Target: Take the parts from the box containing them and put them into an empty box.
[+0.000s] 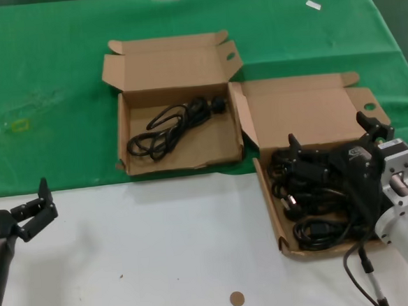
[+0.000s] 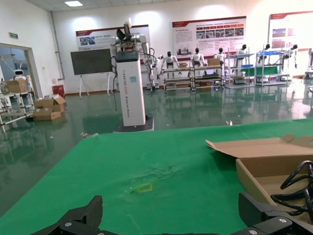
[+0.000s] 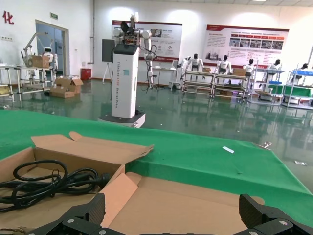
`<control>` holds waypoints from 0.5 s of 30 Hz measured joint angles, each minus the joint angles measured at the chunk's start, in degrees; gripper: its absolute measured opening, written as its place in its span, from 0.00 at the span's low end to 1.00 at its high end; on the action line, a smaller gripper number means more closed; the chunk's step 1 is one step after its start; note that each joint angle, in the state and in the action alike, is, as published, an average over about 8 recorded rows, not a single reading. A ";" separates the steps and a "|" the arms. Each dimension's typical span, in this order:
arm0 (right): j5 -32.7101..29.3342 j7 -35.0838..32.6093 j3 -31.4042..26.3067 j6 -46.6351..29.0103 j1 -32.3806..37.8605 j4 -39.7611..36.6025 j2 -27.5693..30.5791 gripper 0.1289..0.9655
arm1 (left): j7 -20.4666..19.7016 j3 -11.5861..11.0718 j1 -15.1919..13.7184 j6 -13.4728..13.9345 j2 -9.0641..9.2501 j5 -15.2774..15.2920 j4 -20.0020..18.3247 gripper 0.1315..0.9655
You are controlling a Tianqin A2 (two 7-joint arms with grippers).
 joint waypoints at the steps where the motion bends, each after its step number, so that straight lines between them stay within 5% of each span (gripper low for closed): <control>1: 0.00 0.00 0.00 0.00 -0.01 0.01 0.00 1.00 | 0.00 0.00 0.00 0.00 0.00 0.00 0.00 1.00; 15: 0.00 0.00 0.01 0.01 -0.01 0.01 0.00 1.00 | 0.00 0.00 0.00 0.00 0.00 0.00 0.00 1.00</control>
